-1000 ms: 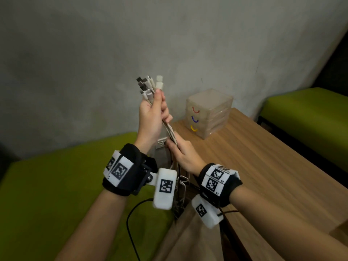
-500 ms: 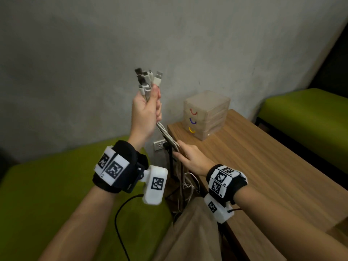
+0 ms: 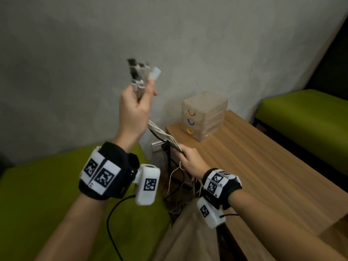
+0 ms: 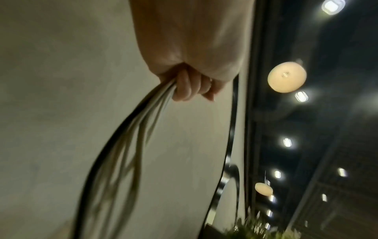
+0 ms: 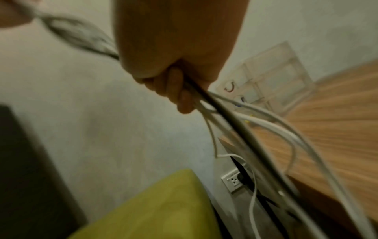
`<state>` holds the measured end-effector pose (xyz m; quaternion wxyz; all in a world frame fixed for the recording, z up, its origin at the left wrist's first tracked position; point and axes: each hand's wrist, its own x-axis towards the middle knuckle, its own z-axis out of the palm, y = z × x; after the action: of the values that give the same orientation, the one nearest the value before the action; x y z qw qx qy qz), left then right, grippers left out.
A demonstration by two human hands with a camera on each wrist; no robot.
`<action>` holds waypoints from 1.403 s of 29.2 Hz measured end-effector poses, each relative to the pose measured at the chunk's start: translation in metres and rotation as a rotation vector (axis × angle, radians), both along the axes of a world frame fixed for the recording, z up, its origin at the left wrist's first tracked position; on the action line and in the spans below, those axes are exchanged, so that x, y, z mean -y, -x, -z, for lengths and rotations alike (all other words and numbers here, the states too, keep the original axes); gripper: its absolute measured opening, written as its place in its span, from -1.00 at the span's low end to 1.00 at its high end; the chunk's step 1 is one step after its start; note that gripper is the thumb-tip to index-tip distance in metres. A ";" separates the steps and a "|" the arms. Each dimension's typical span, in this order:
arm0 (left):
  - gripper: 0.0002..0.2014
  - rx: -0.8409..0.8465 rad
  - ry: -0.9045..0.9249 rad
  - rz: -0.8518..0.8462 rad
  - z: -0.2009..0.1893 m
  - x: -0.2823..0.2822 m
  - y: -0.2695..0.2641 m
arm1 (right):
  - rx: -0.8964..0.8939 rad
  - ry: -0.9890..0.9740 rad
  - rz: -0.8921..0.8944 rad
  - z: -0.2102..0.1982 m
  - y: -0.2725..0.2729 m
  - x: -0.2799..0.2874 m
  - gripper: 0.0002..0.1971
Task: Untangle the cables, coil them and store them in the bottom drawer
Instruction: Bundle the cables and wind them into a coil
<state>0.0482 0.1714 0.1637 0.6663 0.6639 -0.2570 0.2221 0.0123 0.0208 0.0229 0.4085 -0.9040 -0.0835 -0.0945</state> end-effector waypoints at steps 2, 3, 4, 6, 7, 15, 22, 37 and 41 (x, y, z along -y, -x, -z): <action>-0.79 0.128 -0.340 -0.100 0.011 0.000 0.002 | -0.006 -0.020 0.048 -0.007 -0.007 0.008 -0.85; -0.80 0.155 -0.502 -0.127 0.015 0.000 0.002 | -0.006 -0.017 0.059 -0.011 -0.008 0.009 -0.85; -0.80 0.147 -0.657 -0.134 0.016 0.001 0.003 | 0.000 -0.007 0.059 -0.013 -0.008 0.011 -0.87; -0.69 0.092 -0.962 -0.136 0.023 0.005 0.008 | 0.022 0.012 0.035 -0.022 -0.008 0.011 -0.88; -0.63 0.095 -1.095 -0.133 0.030 0.008 0.010 | 0.045 0.007 0.016 -0.029 -0.007 0.010 -0.85; -0.77 0.272 -1.214 -0.373 0.055 0.027 0.001 | 0.071 -0.144 -0.026 -0.047 -0.001 0.015 -0.76; -0.82 0.422 -1.094 -0.513 0.038 0.009 -0.018 | 0.122 -0.338 -0.025 -0.048 -0.004 0.011 -0.77; -0.62 -0.134 -0.275 -0.242 0.054 -0.002 -0.013 | 0.155 -0.368 0.267 -0.020 -0.017 0.005 -0.60; -0.57 -0.409 -0.253 -0.027 0.071 0.031 0.015 | 0.237 -0.207 0.088 -0.039 -0.008 -0.006 -0.65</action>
<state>0.0335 0.1403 0.0924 0.6128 0.7767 -0.1337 0.0580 0.0199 0.0271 0.0619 0.4820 -0.8425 -0.0813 -0.2263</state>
